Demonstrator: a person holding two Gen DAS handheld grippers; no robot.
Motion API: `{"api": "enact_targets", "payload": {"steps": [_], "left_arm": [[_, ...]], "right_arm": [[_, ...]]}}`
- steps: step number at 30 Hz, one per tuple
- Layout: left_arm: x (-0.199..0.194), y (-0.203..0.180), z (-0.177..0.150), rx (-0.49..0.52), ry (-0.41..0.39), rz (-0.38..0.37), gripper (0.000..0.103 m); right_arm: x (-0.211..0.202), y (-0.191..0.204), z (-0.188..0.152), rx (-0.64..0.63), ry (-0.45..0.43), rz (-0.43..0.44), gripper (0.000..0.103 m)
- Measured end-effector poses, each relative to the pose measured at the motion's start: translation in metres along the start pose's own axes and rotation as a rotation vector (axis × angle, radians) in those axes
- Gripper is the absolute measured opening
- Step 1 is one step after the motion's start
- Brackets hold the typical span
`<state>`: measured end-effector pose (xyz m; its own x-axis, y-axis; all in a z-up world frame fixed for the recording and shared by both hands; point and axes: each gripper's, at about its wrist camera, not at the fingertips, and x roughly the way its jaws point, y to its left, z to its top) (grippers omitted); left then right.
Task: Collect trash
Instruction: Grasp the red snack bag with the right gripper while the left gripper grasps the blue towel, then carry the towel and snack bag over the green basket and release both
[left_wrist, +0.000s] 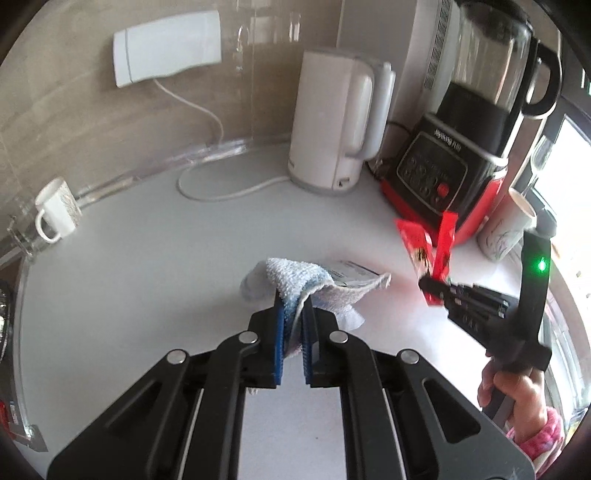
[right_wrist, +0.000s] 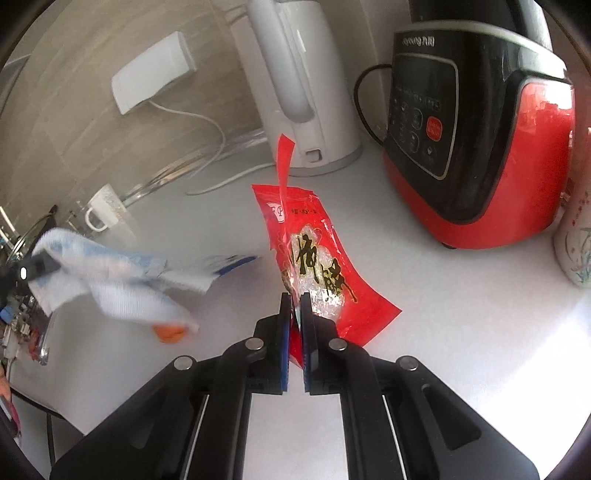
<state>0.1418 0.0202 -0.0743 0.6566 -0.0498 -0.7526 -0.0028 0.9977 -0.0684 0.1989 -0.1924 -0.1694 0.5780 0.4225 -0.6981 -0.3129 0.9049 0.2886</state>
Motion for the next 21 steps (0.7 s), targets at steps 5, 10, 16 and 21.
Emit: {"api": "enact_targets", "payload": {"steps": [5,10,16,21], "left_arm": [[-0.022,0.007,-0.005,-0.004,-0.011,-0.005,0.007],[-0.045,0.024,-0.028,-0.017,0.008,0.004,0.007],[-0.08,0.057,-0.05,-0.046,0.011,0.026,0.007],[-0.113,0.079,-0.065,-0.012,-0.002,0.044,0.007]], "right_arm": [[-0.021,0.022,-0.008,-0.012,-0.009,0.028,0.006],[-0.043,0.058,-0.024,-0.034,-0.005,0.06,0.006],[-0.061,0.108,-0.049,-0.046,0.002,0.096,0.006],[-0.082,0.146,-0.076,-0.025,-0.009,0.095,0.006]]}}
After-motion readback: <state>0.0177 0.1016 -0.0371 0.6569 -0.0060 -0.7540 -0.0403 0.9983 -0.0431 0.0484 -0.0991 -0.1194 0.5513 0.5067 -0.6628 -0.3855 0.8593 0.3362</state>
